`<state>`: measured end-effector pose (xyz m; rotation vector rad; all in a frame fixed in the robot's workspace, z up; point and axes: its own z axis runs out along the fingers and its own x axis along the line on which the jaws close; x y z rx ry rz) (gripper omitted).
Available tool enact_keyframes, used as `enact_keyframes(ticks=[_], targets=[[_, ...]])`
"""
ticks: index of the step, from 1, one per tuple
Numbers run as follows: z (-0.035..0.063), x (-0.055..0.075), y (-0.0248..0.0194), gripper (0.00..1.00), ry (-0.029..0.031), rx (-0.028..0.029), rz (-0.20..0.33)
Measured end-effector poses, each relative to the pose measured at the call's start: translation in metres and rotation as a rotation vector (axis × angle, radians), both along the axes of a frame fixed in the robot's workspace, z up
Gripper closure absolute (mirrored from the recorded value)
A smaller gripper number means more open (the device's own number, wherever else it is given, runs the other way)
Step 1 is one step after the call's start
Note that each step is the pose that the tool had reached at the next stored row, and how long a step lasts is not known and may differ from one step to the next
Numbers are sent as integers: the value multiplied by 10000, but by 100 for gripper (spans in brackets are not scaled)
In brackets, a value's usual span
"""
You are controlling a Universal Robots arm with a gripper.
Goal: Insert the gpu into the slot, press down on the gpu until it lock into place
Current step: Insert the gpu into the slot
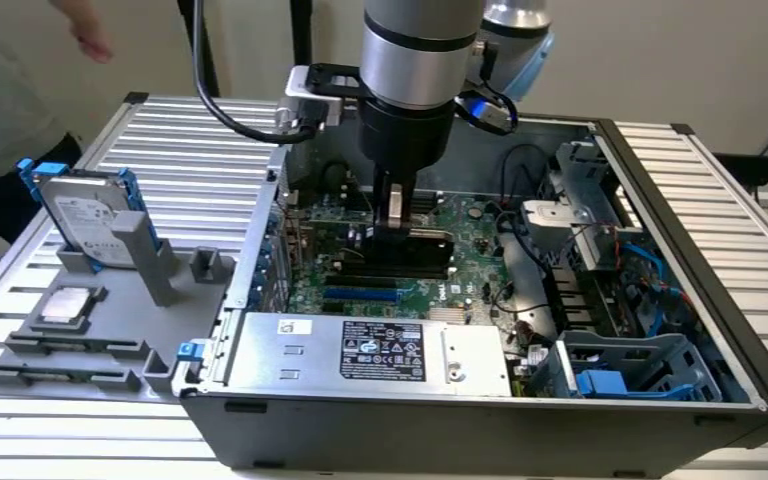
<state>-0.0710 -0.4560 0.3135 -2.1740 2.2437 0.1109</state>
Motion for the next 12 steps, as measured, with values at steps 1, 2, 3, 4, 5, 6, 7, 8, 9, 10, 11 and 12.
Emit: enact_keyframes(ticks=[1,2,3,4,5,6,7,8,9,10,11,12], targets=[[-18,-21,0,74,-1,2,0],[-34,-30,0,74,0,1,0],[-48,-32,0,74,-1,1,-1],[-61,-31,0,74,0,1,0],[-77,-31,0,74,0,1,1],[-95,-34,0,74,0,0,1],[-113,-39,0,74,0,1,-1],[-131,-43,0,74,0,1,0],[-150,-48,0,74,0,2,0],[-167,-52,0,74,0,2,0],[-186,-58,0,74,-1,2,0],[-205,-64,0,74,0,1,0]])
